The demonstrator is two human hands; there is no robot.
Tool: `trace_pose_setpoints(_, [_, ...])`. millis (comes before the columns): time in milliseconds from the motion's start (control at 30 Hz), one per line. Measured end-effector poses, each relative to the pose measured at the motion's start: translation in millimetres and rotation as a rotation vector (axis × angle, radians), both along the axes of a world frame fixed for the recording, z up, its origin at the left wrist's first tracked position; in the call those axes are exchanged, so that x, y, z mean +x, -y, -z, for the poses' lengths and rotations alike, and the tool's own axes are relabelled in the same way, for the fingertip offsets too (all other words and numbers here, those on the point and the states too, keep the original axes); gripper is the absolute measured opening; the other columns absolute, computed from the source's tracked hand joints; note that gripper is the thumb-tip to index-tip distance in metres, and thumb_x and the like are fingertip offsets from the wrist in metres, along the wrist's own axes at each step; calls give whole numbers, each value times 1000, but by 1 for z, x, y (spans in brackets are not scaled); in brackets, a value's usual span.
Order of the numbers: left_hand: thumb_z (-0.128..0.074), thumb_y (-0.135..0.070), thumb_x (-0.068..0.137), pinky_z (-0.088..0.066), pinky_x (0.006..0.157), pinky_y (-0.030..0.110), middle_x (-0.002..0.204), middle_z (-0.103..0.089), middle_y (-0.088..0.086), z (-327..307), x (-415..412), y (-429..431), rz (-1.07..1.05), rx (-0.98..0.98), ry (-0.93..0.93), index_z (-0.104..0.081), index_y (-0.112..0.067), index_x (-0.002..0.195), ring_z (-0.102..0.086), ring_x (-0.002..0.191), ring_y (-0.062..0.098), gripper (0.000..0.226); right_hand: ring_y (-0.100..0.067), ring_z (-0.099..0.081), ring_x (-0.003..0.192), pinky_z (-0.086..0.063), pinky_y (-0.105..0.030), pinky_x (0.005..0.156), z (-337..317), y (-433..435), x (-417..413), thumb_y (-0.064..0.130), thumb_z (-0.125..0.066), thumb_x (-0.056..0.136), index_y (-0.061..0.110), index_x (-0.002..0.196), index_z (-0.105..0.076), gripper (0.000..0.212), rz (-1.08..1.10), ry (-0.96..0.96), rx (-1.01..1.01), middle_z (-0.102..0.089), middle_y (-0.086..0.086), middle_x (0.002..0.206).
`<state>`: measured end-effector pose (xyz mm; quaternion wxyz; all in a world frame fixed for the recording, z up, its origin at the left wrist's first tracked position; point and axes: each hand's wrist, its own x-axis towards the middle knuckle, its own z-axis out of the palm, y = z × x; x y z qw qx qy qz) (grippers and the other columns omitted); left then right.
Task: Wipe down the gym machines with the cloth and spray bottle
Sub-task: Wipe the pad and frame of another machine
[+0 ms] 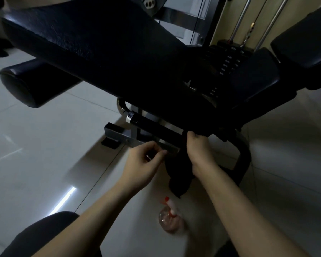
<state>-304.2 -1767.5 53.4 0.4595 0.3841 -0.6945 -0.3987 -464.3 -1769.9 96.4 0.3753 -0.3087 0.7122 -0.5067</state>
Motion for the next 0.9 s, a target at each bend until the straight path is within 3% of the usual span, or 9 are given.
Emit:
trace_pose_setpoints(67, [-63, -22, 96, -47, 56, 24, 76, -60, -12, -3, -1, -3, -55, -320, 200, -57, -32, 82, -57, 64, 7, 18, -22, -61, 69, -52, -32, 60, -8, 6, -5, 29, -47, 104, 15, 97, -61, 21, -37, 235, 146, -61, -7, 78])
trace_pose_setpoints(133, [-61, -20, 93, -45, 57, 24, 78, -56, -9, -15, -1, -5, -121, -576, 306, -58, -27, 83, -51, 66, 5, 12, -23, -59, 65, -49, -33, 56, -10, 9, -7, 29, -49, 103, 10, 101, -63, 24, -54, 302, 188, -59, -8, 75])
trace_pose_setpoints(200, [-58, -24, 94, -45, 61, 29, 85, -59, 0, -25, 0, 0, -206, -744, 388, -66, -15, 90, -54, 75, 16, 13, -19, -58, 71, -46, -28, 60, -6, 5, -2, 29, -43, 105, 10, 112, -58, 25, -19, 188, 119, -57, -8, 83])
trace_pose_setpoints(300, [-56, -38, 95, -46, 76, 35, 105, -62, 8, -37, 11, 13, -235, -862, 666, -70, -12, 112, -56, 94, 26, 34, 6, -56, 74, -42, -5, 57, 3, -16, 11, 24, -37, 108, 15, 122, -54, 23, 8, -122, -195, -56, 5, 90])
trace_pose_setpoints(400, [-49, -48, 93, -42, 90, 39, 121, -64, 3, -50, 25, 24, -137, -887, 908, -66, -17, 124, -54, 115, 27, 47, 20, -50, 105, -42, -2, 81, 21, -34, 16, 21, -42, 106, 14, 138, -44, 33, -81, -374, -436, -53, 6, 121])
trace_pose_setpoints(567, [-50, -48, 90, -37, 100, 39, 122, -65, -3, -69, 21, 34, -70, -855, 1084, -67, -21, 124, -49, 123, 24, 47, 15, -49, 116, -37, 1, 84, 22, -31, 5, 26, -44, 104, 5, 138, -47, 40, -155, -576, -477, -54, -1, 126])
trace_pose_setpoints(633, [-53, -48, 88, -36, 102, 40, 117, -67, -5, -70, 15, 36, -68, -835, 1096, -67, -23, 121, -49, 121, 22, 44, -12, -57, 121, -39, -5, 85, 14, -26, 4, 27, -41, 106, 5, 139, -49, 40, -122, -528, -378, -60, -10, 129])
trace_pose_setpoints(733, [-61, -48, 84, -37, 102, 40, 114, -68, -7, -68, 9, 35, -97, -792, 1074, -68, -25, 117, -49, 120, 22, 40, -30, -59, 117, -45, -28, 86, -2, -15, 7, 32, -37, 107, 4, 138, -51, 44, -48, -339, -64, -63, -15, 125])
trace_pose_setpoints(900, [-55, -43, 86, -36, 97, 38, 112, -66, -6, -66, 2, 31, -150, -731, 1045, -67, -24, 115, -49, 117, 24, 36, -23, -59, 71, -46, -21, 42, -50, -17, -1, 27, -43, 107, 8, 100, -60, 26, -92, 236, 253, -60, -10, 82])
